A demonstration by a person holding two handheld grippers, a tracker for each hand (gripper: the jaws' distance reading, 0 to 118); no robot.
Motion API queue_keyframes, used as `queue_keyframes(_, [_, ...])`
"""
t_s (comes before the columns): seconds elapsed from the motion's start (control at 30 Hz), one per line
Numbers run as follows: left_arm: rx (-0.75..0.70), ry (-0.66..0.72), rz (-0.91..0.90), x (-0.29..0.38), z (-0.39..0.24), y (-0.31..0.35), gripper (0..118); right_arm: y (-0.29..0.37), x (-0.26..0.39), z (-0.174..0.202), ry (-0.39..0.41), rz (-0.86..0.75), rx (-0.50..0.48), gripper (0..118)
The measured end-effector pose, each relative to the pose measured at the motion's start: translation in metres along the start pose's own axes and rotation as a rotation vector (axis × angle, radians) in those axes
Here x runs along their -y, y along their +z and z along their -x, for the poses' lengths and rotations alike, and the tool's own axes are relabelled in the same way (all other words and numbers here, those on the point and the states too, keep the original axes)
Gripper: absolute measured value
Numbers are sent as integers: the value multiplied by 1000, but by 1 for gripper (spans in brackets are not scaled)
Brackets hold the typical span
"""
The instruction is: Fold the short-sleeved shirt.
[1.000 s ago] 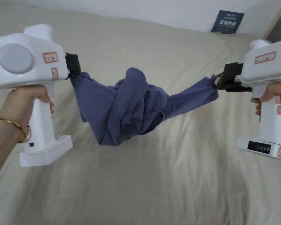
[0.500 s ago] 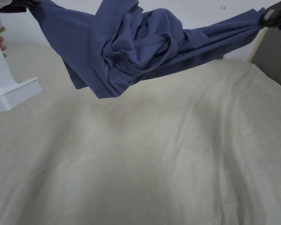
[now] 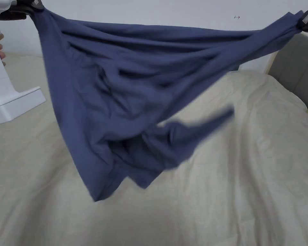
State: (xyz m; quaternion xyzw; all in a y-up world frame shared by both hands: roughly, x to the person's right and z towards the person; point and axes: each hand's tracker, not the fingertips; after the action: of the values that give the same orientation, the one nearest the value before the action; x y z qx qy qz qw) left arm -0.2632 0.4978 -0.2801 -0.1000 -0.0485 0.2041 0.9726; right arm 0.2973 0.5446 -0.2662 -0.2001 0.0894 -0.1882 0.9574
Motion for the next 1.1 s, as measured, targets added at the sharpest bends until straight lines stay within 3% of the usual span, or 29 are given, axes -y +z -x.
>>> queue_keyframes(0.37, [-14,-14,20,0,-2,-8,6,-16,-7,-6,-10,21,18,8])
queue_keyframes(0.5, [-40,-62,28,-16,-10,-24,6,-27,-25,8,3,9,38,8])
queue_keyframes(0.93, [-127,-185,-39,-108,-62,-121,6,-107,-150,64,145,-113,201,8])
queue_keyframes(1.1, [-194,-279,-111,-142,-90,-165,6,-141,-202,76,151,-220,225,8])
